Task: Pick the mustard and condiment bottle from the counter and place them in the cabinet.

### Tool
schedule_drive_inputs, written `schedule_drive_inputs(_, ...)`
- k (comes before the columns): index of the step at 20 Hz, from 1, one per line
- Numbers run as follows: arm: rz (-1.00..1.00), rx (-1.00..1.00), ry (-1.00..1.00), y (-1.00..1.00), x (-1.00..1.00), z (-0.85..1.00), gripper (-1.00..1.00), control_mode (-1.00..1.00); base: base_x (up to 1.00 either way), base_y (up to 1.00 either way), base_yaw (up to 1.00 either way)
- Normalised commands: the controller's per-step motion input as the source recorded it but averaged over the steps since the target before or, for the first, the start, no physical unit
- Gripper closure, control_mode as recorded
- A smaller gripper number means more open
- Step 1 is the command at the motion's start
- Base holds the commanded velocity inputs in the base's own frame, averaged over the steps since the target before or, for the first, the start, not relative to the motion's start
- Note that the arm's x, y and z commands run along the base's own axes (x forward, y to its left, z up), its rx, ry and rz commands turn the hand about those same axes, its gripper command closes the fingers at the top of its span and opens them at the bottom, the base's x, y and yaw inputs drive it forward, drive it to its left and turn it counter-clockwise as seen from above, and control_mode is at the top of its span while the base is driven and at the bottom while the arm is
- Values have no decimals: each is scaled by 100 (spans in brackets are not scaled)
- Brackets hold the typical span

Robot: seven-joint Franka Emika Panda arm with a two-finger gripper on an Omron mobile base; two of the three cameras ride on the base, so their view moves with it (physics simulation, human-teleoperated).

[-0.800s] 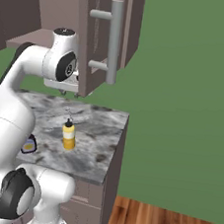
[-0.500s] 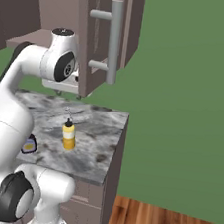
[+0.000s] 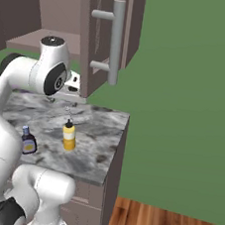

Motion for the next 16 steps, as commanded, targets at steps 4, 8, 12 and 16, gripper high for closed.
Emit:
schedule_drive_inputs(4,2,0,-15,7,-31,-41,-100,-100,0,0,0)
schedule_drive_inputs(8,1,0,-12,11,-20,-39,-100,-100,0,0,0)
schedule_drive_inputs(12,0,0,-8,8,-15,-35,-100,-100,0,0,0)
schedule_drive_inputs(16,0,0,-3,4,-9,-38,-100,-100,0,0,0)
